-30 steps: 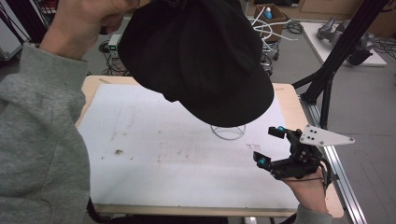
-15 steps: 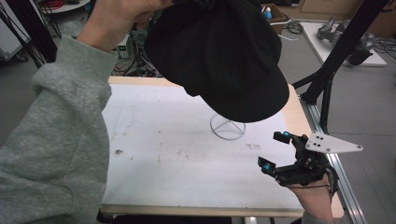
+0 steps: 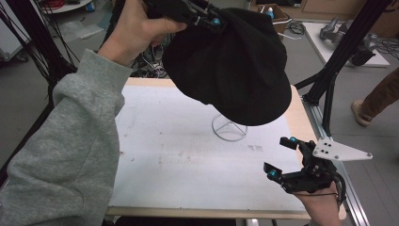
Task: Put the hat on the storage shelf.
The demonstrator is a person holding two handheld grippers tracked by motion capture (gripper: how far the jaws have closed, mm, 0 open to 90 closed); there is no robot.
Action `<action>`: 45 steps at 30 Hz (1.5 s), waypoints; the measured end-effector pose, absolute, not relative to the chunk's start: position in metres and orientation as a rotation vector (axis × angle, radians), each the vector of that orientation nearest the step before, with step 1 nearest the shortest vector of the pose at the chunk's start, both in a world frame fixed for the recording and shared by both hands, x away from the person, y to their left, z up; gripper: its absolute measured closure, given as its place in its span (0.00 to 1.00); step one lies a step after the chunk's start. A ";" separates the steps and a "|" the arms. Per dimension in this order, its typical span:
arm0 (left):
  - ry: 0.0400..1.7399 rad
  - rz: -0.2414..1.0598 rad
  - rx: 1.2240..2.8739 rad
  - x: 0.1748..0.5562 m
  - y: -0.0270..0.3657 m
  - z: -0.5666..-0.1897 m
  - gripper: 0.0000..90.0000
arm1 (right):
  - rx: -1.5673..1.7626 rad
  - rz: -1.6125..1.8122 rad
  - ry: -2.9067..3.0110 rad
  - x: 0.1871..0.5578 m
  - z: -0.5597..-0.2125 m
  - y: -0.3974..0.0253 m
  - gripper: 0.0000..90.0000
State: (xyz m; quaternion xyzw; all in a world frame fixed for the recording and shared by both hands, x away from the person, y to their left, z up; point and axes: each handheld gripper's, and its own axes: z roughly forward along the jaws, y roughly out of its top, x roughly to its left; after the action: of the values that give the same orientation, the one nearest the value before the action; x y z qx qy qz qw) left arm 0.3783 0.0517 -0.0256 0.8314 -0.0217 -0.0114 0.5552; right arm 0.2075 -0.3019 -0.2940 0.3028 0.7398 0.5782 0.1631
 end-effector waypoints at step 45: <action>-0.008 -0.058 2.173 0.394 0.040 -0.118 0.75 | 0.886 1.635 2.095 0.204 -0.294 -0.306 0.02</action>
State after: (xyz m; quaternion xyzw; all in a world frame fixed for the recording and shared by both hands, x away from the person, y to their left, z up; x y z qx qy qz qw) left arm 0.3945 0.0395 -0.1180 0.8848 -0.0032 -0.0234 0.4654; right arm 0.2044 -0.3062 -0.2938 0.3119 0.7370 0.5753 0.1693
